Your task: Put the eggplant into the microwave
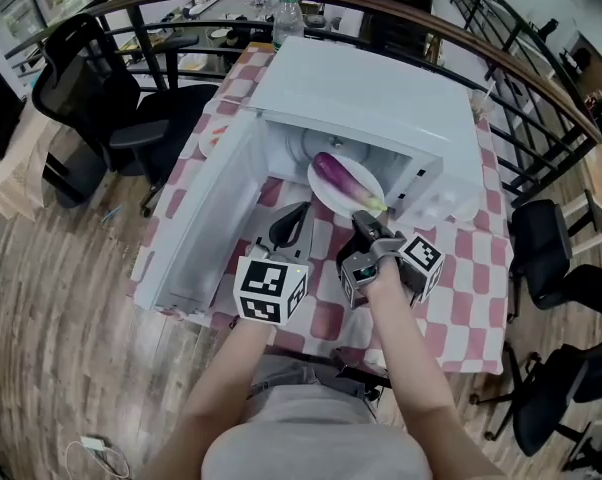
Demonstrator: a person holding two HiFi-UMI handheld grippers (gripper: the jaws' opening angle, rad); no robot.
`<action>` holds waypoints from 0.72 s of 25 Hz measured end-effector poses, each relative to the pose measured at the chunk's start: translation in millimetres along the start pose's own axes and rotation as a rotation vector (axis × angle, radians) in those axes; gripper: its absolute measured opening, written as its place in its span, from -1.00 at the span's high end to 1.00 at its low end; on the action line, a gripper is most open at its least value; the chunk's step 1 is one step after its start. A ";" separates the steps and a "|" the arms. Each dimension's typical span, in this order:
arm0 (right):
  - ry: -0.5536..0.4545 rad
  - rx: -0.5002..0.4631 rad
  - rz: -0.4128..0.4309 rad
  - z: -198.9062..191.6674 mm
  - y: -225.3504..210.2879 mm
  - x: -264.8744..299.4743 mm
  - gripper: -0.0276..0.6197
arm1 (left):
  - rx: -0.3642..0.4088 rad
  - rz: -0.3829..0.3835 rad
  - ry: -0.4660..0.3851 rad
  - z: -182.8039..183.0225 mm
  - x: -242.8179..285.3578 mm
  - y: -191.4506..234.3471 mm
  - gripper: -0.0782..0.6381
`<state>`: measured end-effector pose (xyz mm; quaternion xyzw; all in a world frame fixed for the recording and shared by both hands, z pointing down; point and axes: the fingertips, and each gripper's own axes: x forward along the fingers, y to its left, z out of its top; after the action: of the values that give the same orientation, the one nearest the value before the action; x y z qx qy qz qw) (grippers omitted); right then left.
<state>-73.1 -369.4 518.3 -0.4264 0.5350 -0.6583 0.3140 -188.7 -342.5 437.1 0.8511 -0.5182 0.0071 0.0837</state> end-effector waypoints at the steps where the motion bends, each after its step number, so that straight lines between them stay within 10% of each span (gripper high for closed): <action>1: -0.005 0.000 -0.001 1.2 -1.8 4.2 0.80 | 0.001 -0.005 0.001 -0.5 2.2 1.7 0.79; 18: -0.057 0.011 -0.030 14.2 -24.8 61.0 0.80 | -0.010 -0.095 0.027 -13.4 33.0 14.4 0.79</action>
<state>-86.1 -423.0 557.0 -0.4514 0.5156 -0.6534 0.3216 -185.1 -376.1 455.6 0.8741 -0.4761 0.0120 0.0952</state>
